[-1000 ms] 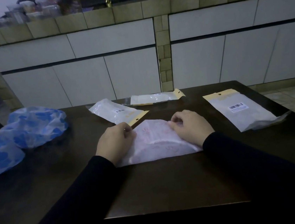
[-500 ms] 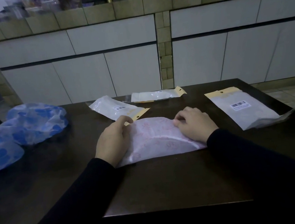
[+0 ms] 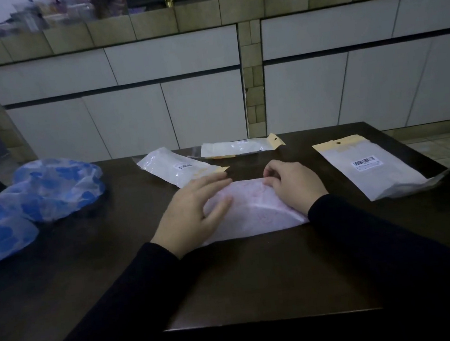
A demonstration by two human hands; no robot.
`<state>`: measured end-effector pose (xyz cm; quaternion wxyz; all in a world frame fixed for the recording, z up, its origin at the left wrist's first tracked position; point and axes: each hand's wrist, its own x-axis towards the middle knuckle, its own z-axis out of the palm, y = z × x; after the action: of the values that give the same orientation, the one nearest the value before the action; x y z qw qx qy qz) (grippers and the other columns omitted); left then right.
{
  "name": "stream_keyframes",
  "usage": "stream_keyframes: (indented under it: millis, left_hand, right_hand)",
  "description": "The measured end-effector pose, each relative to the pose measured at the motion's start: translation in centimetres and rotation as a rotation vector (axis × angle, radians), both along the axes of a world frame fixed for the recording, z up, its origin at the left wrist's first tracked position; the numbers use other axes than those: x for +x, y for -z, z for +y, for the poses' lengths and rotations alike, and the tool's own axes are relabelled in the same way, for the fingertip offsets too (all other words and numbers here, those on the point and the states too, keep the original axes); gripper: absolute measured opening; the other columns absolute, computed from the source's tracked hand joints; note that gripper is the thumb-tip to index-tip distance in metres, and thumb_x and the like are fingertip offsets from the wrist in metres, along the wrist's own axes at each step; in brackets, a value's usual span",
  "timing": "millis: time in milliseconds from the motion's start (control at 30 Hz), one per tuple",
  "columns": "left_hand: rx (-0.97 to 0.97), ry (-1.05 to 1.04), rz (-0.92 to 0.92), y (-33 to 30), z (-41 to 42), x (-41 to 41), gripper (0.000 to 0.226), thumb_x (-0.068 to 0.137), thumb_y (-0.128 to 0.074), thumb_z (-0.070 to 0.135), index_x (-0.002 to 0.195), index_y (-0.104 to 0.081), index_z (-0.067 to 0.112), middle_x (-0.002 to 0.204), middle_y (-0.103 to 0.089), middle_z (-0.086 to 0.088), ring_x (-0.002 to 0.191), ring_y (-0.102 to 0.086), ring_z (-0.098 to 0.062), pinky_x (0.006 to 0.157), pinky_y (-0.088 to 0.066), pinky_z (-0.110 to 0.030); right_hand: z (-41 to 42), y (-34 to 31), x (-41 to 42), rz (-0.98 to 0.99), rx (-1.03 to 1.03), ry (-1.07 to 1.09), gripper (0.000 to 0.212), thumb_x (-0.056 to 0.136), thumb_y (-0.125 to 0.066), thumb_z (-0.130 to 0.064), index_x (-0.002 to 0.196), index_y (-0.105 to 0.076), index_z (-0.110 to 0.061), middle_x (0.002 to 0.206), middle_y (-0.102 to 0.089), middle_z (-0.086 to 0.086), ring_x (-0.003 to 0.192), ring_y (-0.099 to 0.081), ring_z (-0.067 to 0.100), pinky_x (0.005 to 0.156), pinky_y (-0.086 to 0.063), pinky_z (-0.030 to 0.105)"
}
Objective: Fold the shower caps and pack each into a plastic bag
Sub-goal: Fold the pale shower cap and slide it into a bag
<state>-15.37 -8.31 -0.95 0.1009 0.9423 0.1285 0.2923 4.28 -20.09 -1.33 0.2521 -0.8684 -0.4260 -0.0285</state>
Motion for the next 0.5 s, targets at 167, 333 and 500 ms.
stream_keyframes:
  millis: [167,333,500]
  left_hand:
    - [-0.1,-0.078,0.531,0.9,0.0,0.3,0.069,0.091,-0.024,0.068,0.152,-0.016,0.035,0.16,-0.005,0.015,0.147,-0.001,-0.007,0.116,-0.003,-0.041]
    - [-0.145,-0.123,0.599,1.0,-0.4,0.6,0.067,0.093,-0.02,0.065,0.152,-0.004,0.038,0.161,0.007,0.01,0.147,0.008,-0.01,0.116,0.002,-0.042]
    - [-0.148,-0.175,0.711,0.9,-0.1,0.7,0.071,0.091,-0.019,0.069,0.151,0.003,0.039,0.16,0.012,0.009,0.147,0.008,-0.01,0.119,0.003,-0.048]
  right_hand:
    - [-0.7,-1.2,-1.1,-0.343,0.057,-0.076,0.03,0.098,-0.044,-0.034,0.126,-0.055,-0.031,0.125,-0.058,-0.008,0.116,-0.05,0.013,0.105,-0.03,0.042]
    - [-1.5,-0.8,-5.0,-0.299,-0.338,-0.295,0.051,0.1,-0.025,-0.051,0.149,-0.023,-0.038,0.16,-0.014,-0.003,0.147,-0.01,0.021,0.115,-0.007,0.058]
    - [-1.4,0.3,-3.6,-0.077,-0.473,-0.303,0.058,0.099,-0.019,-0.058,0.151,0.001,-0.041,0.162,0.007,-0.003,0.148,0.006,0.02,0.116,0.002,0.054]
